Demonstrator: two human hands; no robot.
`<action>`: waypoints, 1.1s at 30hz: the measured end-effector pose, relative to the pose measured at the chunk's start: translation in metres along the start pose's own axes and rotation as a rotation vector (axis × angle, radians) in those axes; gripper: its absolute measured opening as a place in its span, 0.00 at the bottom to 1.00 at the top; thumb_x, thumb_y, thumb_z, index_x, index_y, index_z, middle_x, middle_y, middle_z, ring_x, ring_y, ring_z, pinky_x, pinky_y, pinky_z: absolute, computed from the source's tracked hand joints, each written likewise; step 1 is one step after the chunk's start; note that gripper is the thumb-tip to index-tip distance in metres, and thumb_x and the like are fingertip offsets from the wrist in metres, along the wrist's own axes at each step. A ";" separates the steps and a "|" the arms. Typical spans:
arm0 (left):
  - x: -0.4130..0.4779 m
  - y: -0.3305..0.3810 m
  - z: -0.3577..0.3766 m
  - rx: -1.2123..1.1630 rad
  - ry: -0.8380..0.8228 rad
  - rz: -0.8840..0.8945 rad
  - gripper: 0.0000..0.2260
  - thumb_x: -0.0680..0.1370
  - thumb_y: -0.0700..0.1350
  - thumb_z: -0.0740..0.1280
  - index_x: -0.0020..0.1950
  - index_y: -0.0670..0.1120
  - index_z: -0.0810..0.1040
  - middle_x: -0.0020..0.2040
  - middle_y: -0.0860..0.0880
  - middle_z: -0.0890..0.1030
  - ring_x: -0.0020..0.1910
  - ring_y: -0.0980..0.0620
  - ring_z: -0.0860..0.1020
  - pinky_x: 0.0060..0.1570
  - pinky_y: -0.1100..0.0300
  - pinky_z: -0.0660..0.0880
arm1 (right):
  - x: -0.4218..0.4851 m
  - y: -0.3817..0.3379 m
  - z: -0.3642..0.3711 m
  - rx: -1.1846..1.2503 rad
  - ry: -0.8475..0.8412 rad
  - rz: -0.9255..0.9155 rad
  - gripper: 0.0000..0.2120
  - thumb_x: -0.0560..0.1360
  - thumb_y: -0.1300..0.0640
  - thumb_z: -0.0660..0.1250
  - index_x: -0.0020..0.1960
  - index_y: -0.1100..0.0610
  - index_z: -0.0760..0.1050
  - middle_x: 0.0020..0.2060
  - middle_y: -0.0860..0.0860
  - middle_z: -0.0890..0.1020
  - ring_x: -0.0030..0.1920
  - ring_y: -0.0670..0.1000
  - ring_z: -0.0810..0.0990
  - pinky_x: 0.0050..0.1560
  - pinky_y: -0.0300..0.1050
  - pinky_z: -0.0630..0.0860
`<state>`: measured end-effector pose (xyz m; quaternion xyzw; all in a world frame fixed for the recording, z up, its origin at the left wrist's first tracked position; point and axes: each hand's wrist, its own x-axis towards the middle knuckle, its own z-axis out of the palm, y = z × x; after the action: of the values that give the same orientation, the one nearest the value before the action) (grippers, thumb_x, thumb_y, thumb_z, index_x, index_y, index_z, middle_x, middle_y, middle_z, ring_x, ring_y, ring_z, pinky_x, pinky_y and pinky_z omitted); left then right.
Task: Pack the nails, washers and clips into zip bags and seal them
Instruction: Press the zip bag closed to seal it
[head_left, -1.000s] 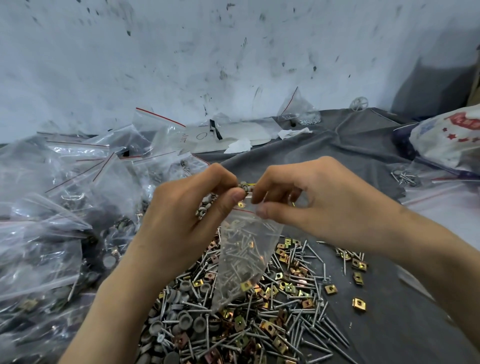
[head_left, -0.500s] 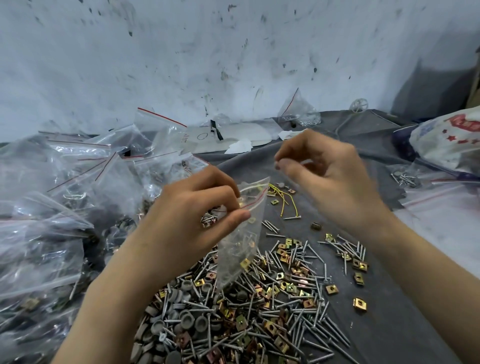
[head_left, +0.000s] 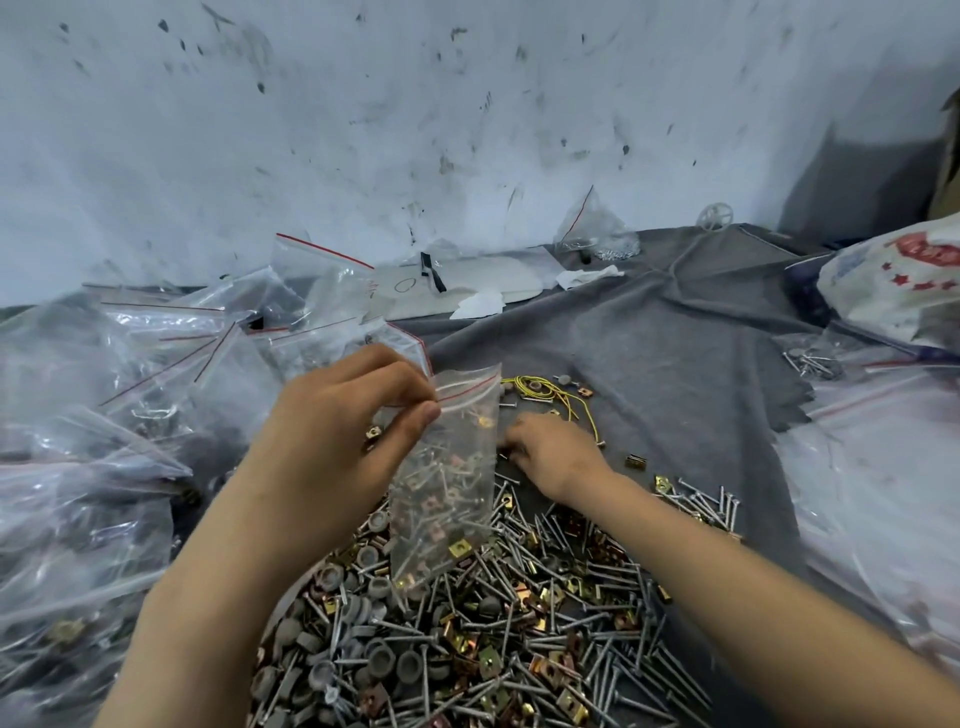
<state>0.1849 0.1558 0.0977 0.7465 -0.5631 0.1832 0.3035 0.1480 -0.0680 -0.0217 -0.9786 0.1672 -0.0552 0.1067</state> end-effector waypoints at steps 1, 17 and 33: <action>0.000 0.000 0.000 -0.004 -0.007 -0.003 0.06 0.73 0.42 0.67 0.41 0.41 0.82 0.42 0.50 0.81 0.42 0.60 0.76 0.43 0.62 0.72 | 0.002 0.000 0.001 -0.010 0.011 0.001 0.13 0.77 0.59 0.62 0.60 0.51 0.76 0.60 0.52 0.76 0.62 0.57 0.73 0.58 0.52 0.73; 0.002 0.011 0.008 -0.068 -0.088 -0.059 0.15 0.70 0.53 0.69 0.52 0.46 0.81 0.45 0.51 0.81 0.43 0.58 0.79 0.46 0.66 0.72 | -0.072 -0.040 -0.085 1.282 0.275 -0.153 0.07 0.71 0.68 0.70 0.44 0.57 0.79 0.32 0.49 0.83 0.32 0.43 0.78 0.35 0.35 0.75; 0.002 0.011 0.007 -0.059 -0.137 0.028 0.11 0.69 0.47 0.70 0.46 0.43 0.86 0.40 0.49 0.83 0.36 0.55 0.80 0.39 0.69 0.71 | -0.090 -0.058 -0.106 1.182 0.104 -0.199 0.08 0.68 0.68 0.73 0.43 0.56 0.81 0.37 0.57 0.85 0.33 0.47 0.81 0.38 0.37 0.79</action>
<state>0.1742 0.1478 0.0963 0.7402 -0.5981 0.1192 0.2833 0.0663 -0.0041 0.0874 -0.7605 0.0209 -0.1963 0.6186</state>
